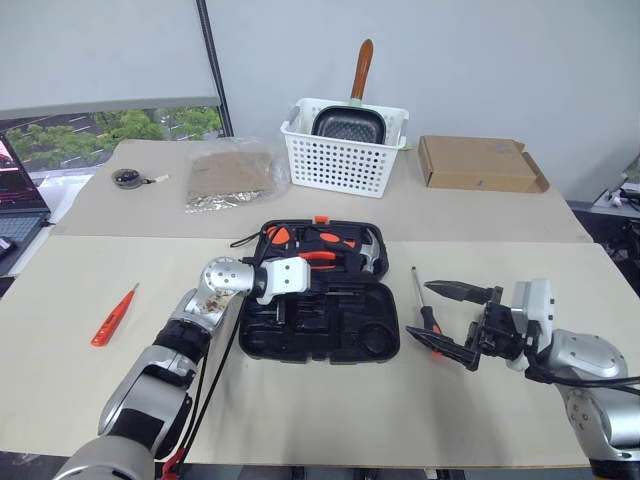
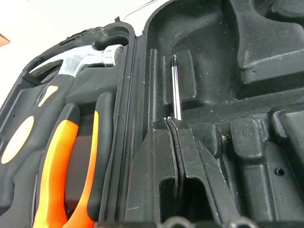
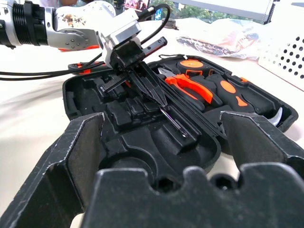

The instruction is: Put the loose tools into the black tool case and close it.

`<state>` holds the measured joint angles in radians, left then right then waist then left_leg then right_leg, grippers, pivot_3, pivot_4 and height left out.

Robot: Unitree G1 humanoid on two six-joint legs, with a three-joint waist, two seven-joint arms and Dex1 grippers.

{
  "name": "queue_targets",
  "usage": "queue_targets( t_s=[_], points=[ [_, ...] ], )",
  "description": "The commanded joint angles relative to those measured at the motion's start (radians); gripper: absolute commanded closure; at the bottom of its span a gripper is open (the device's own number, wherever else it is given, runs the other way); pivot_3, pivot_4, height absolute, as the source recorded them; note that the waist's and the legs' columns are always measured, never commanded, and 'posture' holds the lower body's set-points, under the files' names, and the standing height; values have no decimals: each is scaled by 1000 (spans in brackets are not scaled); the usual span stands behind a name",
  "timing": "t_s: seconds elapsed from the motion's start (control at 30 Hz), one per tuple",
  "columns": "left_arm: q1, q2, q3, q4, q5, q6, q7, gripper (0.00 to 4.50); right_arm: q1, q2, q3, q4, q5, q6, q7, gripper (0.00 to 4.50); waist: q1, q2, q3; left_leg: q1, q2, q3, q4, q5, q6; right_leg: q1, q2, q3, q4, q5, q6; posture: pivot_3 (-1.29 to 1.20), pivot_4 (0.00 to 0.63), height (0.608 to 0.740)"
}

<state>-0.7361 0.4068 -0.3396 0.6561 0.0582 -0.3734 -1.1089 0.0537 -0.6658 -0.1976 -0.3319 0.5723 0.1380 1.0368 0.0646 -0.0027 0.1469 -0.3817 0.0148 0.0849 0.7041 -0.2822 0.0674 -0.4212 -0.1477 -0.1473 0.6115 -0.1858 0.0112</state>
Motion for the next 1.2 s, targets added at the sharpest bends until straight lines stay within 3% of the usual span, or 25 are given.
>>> queue_targets(
  t_s=[0.03,0.27,0.5,0.73,0.87,0.97,1.03,1.2],
  points=[
    [30,1,-52,88,71,10,-11,4416,-12,2,-9,-32,12,-7,-5,0,0,0,0,0,0,0,0,0,0,0,0,0,0,0,0,0,150,700],
    [49,-11,19,65,-22,55,-24,4416,-15,0,-5,-28,9,7,-14,0,-3,0,0,0,0,0,0,0,0,0,0,0,0,0,1,0,150,700],
    [70,9,183,-193,-251,281,-69,4416,13,-41,-3,-31,-35,75,-64,0,-19,-2,1,-5,1,0,0,0,1,-5,0,0,0,0,1,0,150,700],
    [150,141,303,-516,-405,540,-71,4416,27,-29,50,-78,-173,210,-272,0,-30,-4,2,-7,0,1,-1,-1,1,-7,1,0,-2,1,0,0,150,700],
    [270,310,383,-752,-561,761,-148,4416,19,-32,80,-145,-200,396,-393,0,-36,-3,3,-7,0,1,-1,-2,1,-6,1,0,-3,-1,0,0,150,700],
    [380,445,431,-886,-634,858,-209,3711,-28,-40,106,-177,-202,572,-464,0,-41,-2,5,-7,0,0,-2,-2,0,-7,1,0,-2,-2,0,0,150,700],
    [433,504,450,-956,-677,907,-229,2993,-69,-31,116,-175,-199,662,-504,0,-41,-2,5,-7,0,0,-2,-2,-1,-8,1,1,-2,-2,0,0,150,700],
    [522,577,485,-1080,-740,975,-230,1206,-162,2,156,-142,-217,837,-596,0,-33,-2,5,-7,0,-1,-2,-5,-8,-9,2,0,-1,-2,0,0,150,700]
  ],
)
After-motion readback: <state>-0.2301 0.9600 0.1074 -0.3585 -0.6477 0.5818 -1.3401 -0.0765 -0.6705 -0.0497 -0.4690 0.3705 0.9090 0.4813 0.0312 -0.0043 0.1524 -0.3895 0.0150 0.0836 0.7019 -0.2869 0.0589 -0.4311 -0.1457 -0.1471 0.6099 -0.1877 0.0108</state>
